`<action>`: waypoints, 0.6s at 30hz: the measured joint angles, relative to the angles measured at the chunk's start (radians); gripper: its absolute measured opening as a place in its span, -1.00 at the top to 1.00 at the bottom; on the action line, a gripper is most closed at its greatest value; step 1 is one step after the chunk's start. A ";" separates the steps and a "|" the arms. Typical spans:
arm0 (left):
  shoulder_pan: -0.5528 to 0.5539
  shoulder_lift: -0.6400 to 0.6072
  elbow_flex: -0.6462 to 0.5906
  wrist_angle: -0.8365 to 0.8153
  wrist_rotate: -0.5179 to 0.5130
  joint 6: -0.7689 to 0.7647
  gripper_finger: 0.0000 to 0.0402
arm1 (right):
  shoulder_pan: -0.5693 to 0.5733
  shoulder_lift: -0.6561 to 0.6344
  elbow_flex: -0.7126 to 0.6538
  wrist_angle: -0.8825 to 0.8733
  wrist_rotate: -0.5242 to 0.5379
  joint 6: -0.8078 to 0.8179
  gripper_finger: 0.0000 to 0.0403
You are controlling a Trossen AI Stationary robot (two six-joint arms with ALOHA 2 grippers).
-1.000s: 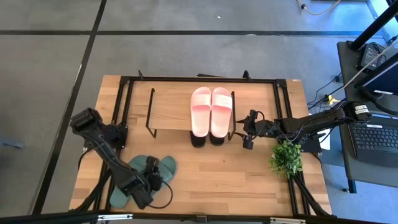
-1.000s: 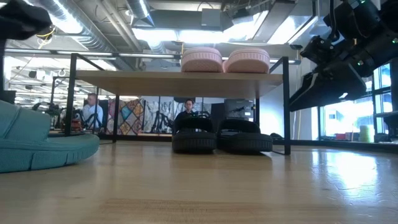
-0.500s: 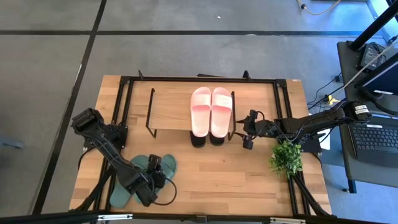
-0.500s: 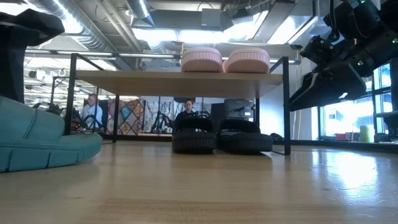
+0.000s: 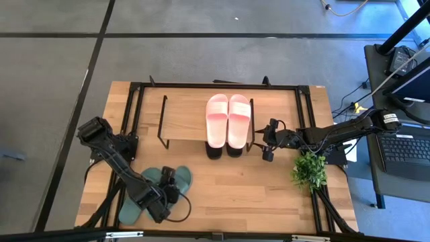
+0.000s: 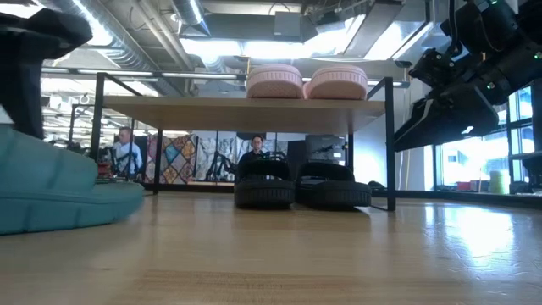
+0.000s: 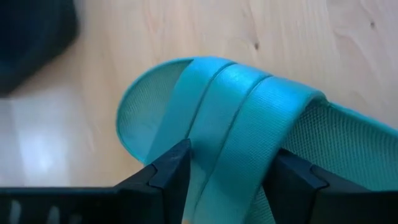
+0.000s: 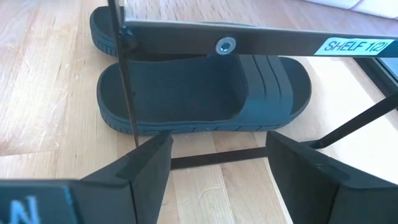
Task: Pick and place slides into the shelf
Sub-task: Put the right green slide under the shelf
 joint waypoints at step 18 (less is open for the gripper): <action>0.165 0.000 0.000 0.053 -0.205 0.010 0.97 | 0.000 0.000 0.000 -0.002 0.000 -0.002 -0.29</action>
